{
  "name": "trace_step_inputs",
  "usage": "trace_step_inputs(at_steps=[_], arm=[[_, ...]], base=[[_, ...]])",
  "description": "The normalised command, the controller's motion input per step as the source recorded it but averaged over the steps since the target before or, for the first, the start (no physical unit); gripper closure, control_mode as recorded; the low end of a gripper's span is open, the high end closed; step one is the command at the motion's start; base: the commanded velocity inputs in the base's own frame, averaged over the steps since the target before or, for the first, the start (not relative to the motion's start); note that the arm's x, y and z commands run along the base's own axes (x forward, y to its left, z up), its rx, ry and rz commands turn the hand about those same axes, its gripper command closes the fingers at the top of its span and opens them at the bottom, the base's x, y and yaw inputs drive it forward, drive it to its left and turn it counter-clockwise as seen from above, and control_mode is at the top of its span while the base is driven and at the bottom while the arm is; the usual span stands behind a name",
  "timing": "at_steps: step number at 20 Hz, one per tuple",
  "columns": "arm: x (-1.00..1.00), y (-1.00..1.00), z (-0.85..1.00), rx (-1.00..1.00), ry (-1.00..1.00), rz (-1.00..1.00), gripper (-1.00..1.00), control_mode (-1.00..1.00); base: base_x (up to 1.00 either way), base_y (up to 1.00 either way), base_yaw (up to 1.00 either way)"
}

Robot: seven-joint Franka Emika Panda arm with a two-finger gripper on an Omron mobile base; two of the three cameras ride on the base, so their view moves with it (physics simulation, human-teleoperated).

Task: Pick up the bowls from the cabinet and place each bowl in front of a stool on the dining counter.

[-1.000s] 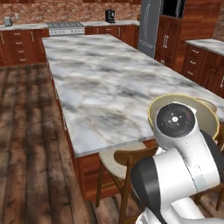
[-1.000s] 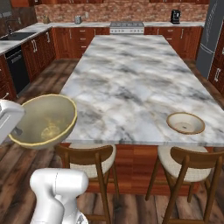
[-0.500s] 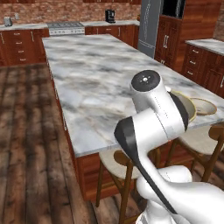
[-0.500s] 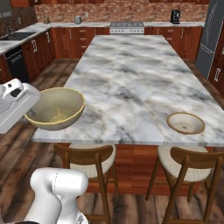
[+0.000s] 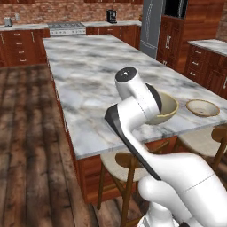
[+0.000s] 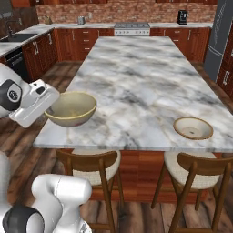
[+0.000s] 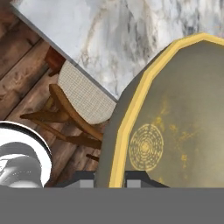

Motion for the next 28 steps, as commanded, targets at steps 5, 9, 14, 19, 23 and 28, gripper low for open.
trace_step_inputs(at_steps=[5, 9, 14, 19, 23, 28], arm=[[0.32, 0.27, -0.48, -0.08, 0.01, -0.03, 1.00, -1.00], [0.75, -0.04, -0.79, 0.00, 0.00, 0.00, 1.00, -1.00], [0.84, -0.13, -0.65, 0.00, 0.00, 0.00, 1.00, -1.00], [0.68, -0.08, -0.51, 0.01, 0.00, 0.00, 1.00, -1.00], [0.42, 0.00, -0.38, 0.01, 0.00, 0.00, 1.00, -1.00], [0.38, 0.00, -0.44, 0.00, 0.00, 0.00, 1.00, -1.00]], base=[[0.00, 0.00, 0.00], [0.00, 0.00, 0.00], [0.00, 0.00, 0.00], [0.00, 0.00, 0.00], [0.00, 0.00, 0.00], [0.00, 0.00, 0.00]])
